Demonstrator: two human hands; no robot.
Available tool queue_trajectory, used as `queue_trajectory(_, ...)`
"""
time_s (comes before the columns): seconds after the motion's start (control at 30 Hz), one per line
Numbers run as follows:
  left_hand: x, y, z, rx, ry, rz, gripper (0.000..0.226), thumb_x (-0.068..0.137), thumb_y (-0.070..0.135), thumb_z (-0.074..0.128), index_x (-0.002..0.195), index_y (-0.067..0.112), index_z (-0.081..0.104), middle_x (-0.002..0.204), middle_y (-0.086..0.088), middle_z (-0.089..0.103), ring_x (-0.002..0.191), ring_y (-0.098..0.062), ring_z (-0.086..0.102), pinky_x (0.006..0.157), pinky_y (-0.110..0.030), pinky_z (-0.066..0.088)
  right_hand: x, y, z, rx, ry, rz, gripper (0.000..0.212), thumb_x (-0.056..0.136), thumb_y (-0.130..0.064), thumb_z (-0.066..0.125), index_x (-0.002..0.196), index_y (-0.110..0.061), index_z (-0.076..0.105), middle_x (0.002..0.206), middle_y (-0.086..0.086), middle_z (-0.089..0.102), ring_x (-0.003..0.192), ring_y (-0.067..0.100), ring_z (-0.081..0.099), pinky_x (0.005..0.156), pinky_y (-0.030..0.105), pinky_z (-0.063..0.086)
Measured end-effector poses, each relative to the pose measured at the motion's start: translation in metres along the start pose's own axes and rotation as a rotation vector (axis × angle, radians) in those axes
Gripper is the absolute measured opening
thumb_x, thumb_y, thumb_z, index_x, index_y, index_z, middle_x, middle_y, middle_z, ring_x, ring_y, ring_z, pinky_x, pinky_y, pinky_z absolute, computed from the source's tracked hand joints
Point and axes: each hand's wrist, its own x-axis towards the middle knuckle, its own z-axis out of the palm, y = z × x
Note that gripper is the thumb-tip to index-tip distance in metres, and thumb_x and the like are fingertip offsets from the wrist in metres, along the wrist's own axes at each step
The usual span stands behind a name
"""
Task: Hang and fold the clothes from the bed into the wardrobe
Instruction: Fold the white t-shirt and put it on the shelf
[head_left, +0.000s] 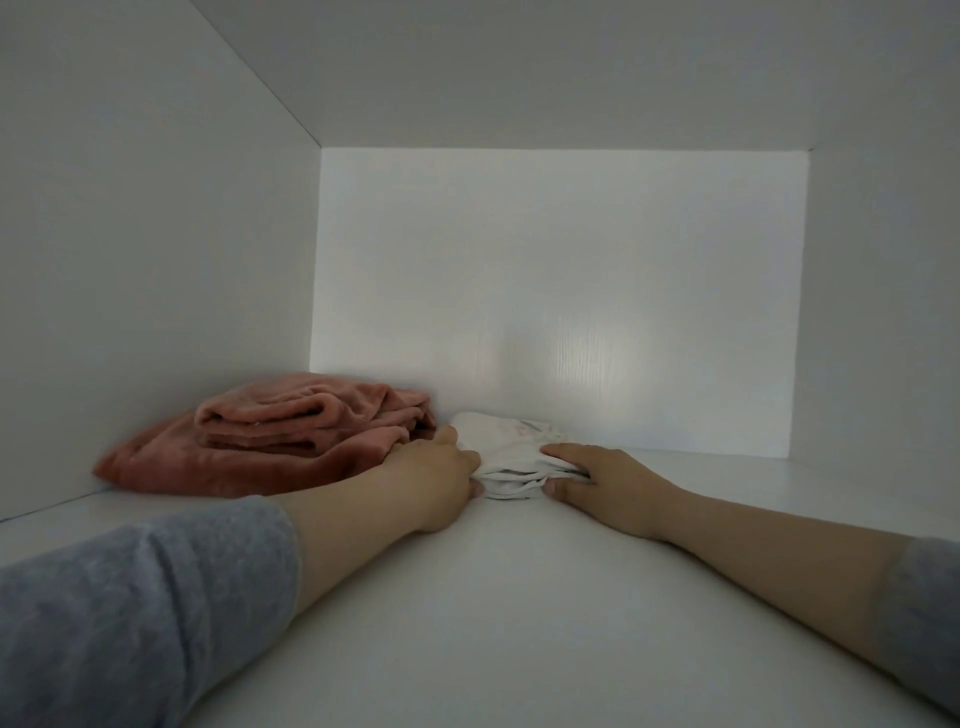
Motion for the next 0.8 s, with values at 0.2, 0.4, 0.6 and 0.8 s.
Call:
queue_trajectory(0.2, 0.004, -0.006, 0.008, -0.065, 0.155, -0.001, 0.031, 0.100, 0.030, 0.042, 0.125, 0.017, 0.055, 0.125, -0.012, 0.049, 0.111, -0.030, 0.055, 0.094, -0.036, 0.044, -0.001, -0.005, 0.000, 0.002, -0.028, 0.014, 0.053, 0.100, -0.037, 0.050, 0.149, -0.023, 0.037, 0.155, -0.003, 0.037, 0.140, 0.013, 0.036, 0.106, 0.015, 0.023)
queue_trajectory(0.4, -0.001, -0.007, 0.008, -0.152, 0.199, -0.035, 0.030, 0.096, 0.032, 0.049, 0.119, 0.013, 0.056, 0.122, -0.011, 0.047, 0.108, -0.030, 0.055, 0.094, -0.038, 0.045, -0.007, -0.008, -0.003, -0.032, 0.020, 0.134, 0.057, 0.095, -0.046, 0.054, 0.144, -0.019, 0.043, 0.145, 0.006, 0.048, 0.131, 0.022, 0.046, 0.103, 0.025, 0.034)
queue_trajectory(0.6, -0.032, -0.001, -0.002, -0.218, 0.304, 0.002, 0.041, 0.092, 0.029, 0.052, 0.129, 0.012, 0.053, 0.127, -0.007, 0.051, 0.117, -0.022, 0.050, 0.101, -0.032, 0.037, -0.031, -0.029, -0.005, -0.033, 0.011, 0.235, 0.069, 0.093, -0.047, 0.054, 0.147, -0.012, 0.028, 0.142, 0.014, 0.045, 0.128, 0.028, 0.047, 0.103, 0.033, 0.040)
queue_trajectory(0.8, -0.078, 0.020, -0.018, -0.304, 0.189, -0.133, 0.049, 0.092, 0.042, 0.055, 0.134, 0.016, 0.049, 0.135, -0.007, 0.049, 0.125, -0.021, 0.046, 0.102, -0.025, 0.036, -0.076, -0.049, -0.018, -0.022, -0.049, 0.203, 0.066, 0.095, -0.048, 0.048, 0.146, -0.012, 0.027, 0.141, 0.014, 0.046, 0.128, 0.028, 0.046, 0.101, 0.032, 0.040)
